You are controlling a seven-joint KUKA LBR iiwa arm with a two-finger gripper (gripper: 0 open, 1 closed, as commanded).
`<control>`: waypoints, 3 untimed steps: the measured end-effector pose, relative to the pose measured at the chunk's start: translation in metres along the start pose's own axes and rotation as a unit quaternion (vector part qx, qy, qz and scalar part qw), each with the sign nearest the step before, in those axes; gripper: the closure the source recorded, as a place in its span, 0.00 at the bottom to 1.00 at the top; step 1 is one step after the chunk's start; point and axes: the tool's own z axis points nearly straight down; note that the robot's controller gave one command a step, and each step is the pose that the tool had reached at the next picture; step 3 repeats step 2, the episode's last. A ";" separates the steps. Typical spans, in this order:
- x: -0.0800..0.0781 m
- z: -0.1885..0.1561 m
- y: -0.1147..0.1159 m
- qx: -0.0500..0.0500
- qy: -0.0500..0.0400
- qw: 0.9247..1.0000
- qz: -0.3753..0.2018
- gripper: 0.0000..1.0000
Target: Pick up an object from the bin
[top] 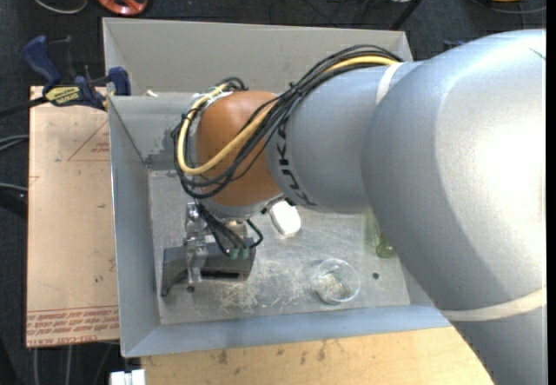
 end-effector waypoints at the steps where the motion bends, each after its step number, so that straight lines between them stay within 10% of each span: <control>1: 0.001 -0.043 -0.002 0.003 0.010 1.000 0.004 1.00; 2: 0.003 -0.257 0.005 0.002 0.002 1.000 0.011 1.00; 3: 0.003 -0.257 0.005 0.002 0.002 1.000 0.011 1.00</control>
Offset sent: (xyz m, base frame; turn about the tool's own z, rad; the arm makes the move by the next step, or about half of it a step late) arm -0.0072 0.0022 0.2544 0.0248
